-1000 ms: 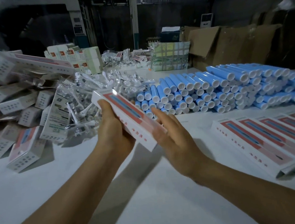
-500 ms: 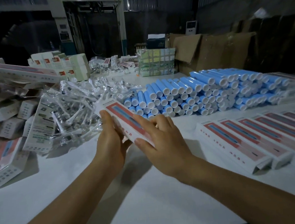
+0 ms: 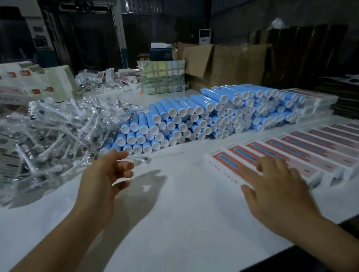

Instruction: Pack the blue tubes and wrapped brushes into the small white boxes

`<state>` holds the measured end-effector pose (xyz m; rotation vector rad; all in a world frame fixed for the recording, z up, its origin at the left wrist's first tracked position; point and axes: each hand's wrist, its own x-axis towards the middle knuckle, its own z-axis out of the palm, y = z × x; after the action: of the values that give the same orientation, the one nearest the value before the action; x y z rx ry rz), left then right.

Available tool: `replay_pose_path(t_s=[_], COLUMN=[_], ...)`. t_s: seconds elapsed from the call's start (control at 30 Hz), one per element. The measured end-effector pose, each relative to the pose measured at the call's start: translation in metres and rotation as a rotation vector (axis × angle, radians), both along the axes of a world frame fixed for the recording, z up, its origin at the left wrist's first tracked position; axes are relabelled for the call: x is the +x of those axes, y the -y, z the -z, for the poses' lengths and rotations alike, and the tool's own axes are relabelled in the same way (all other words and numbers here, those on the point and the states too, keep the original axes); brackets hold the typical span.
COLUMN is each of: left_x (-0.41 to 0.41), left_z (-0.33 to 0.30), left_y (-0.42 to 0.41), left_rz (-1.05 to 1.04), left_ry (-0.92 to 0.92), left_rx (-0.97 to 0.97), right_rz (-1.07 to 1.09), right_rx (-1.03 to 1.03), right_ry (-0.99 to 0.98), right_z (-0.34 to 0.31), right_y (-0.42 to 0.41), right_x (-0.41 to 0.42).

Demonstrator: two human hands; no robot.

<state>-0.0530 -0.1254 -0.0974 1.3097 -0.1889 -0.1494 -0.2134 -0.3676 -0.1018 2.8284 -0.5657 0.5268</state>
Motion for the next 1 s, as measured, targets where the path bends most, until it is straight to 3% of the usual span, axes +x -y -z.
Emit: replay_pose_path(t_s=[0.13,0.23,0.37,0.47,0.67,0.8,1.0], left_x=[-0.003,-0.005,-0.008,-0.011,-0.019,-0.018,-0.021], left_z=[0.005,0.010,0.014,0.014,0.004,0.002,-0.003], left_y=[0.002,0.007,0.013,0.013,0.013,0.010,0.007], left_rz=[0.010,0.061,0.139,0.181,0.221,0.247,0.290], left_ry=[0.069,0.147,0.285,0.388,0.372,0.386,0.412], left_rx=[0.220,0.394,0.633,0.819,0.802,0.815,0.828], right_rz=[0.079,0.047,-0.284,-0.537,-0.598,-0.592,-0.633], right_rx=[0.046,-0.034,-0.018,0.103,0.500,0.346,0.319], right_ry=[-0.047,-0.090,0.309,0.372,0.126,-0.063,-0.068], right_z=[-0.002,-0.011,-0.028,-0.041,-0.016,0.002,0.002], right_y=[0.012,0.008,-0.024,-0.059,-0.094,-0.097,-0.092], right_x=[-0.002,0.003,0.026,0.064,0.147,0.154,0.154])
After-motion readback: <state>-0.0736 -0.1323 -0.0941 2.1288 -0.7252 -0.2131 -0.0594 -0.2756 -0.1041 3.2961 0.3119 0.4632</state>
